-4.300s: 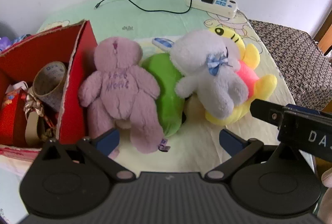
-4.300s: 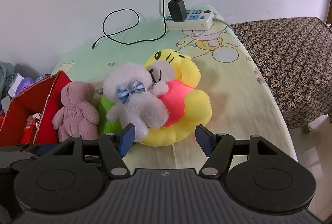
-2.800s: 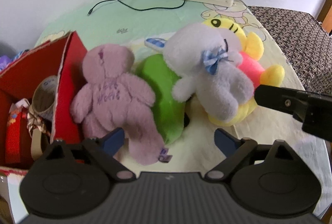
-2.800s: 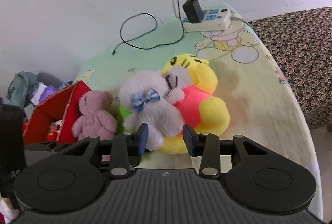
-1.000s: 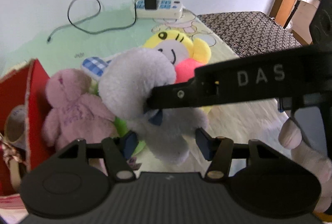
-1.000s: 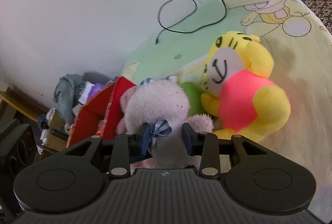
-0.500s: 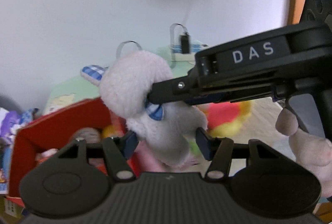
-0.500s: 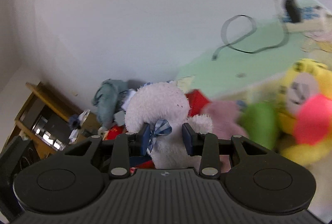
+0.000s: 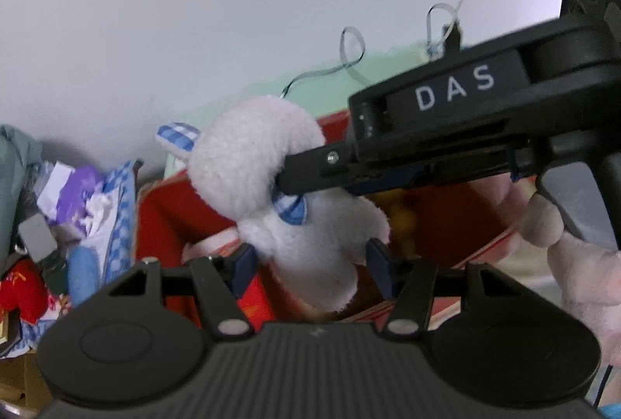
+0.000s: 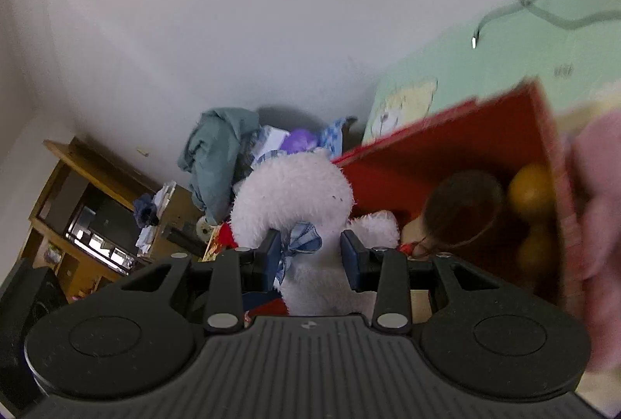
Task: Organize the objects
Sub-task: 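Carry the white bear into the red box and open the right tool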
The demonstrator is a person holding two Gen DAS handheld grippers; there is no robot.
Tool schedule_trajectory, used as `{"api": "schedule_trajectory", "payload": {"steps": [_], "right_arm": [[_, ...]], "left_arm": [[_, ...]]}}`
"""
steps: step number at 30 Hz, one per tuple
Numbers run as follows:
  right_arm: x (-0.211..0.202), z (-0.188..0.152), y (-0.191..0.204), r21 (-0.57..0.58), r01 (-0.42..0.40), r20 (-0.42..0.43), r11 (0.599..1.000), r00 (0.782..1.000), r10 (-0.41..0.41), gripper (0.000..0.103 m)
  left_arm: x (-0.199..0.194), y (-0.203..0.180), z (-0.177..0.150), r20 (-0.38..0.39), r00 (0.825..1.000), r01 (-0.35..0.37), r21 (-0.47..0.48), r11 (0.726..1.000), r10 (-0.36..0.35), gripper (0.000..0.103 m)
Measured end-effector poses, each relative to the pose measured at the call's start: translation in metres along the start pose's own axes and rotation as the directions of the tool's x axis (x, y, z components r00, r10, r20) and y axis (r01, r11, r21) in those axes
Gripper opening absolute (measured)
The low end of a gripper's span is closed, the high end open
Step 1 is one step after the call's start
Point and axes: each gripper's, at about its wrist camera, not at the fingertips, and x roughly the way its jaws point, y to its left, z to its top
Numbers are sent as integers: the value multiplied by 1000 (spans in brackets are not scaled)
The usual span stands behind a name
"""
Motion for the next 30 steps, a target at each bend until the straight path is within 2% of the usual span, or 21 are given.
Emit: {"api": "schedule_trajectory", "payload": {"steps": [4, 9, 10, 13, 16, 18, 21, 24, 27, 30], "right_arm": [[38, -9, -2, 88, 29, -32, 996, 999, -26, 38], [65, -14, -8, 181, 63, -76, 982, 996, -49, 38], [70, -15, -9, 195, 73, -84, 978, 995, -57, 38], [78, -19, -18, 256, 106, -122, 961, 990, -77, 38], [85, -25, -24, 319, 98, -173, 943, 984, -44, 35], [85, -24, -20, 308, 85, -178, 947, 983, -31, 35], [91, -24, -11, 257, 114, -194, 960, 979, -64, 35], [98, -20, -7, 253, 107, -204, 962, 977, -55, 36], [85, -16, -9, 257, 85, -171, 963, 984, -42, 36], [81, -11, -3, 221, 104, -128, 970, 989, -77, 36]], "left_arm": [[18, 34, -16, -63, 998, 10, 18, 1000, -9, 60], [33, 62, -28, -124, 992, 12, 35, 999, -7, 61], [35, 67, -30, -135, 991, 14, 32, 999, -9, 65], [31, 74, -33, -118, 993, 1, 31, 1000, 3, 71], [28, 80, -34, -86, 996, -18, 45, 999, 21, 67], [26, 82, -35, -84, 996, 4, 32, 999, -1, 68], [29, 82, -39, -89, 996, -1, 34, 999, 4, 64], [28, 86, -40, -89, 996, -1, 10, 1000, 2, 66], [33, 87, -38, -95, 995, -9, 5, 1000, 9, 66], [40, 86, -35, -124, 992, -5, -25, 1000, 1, 66]]}}
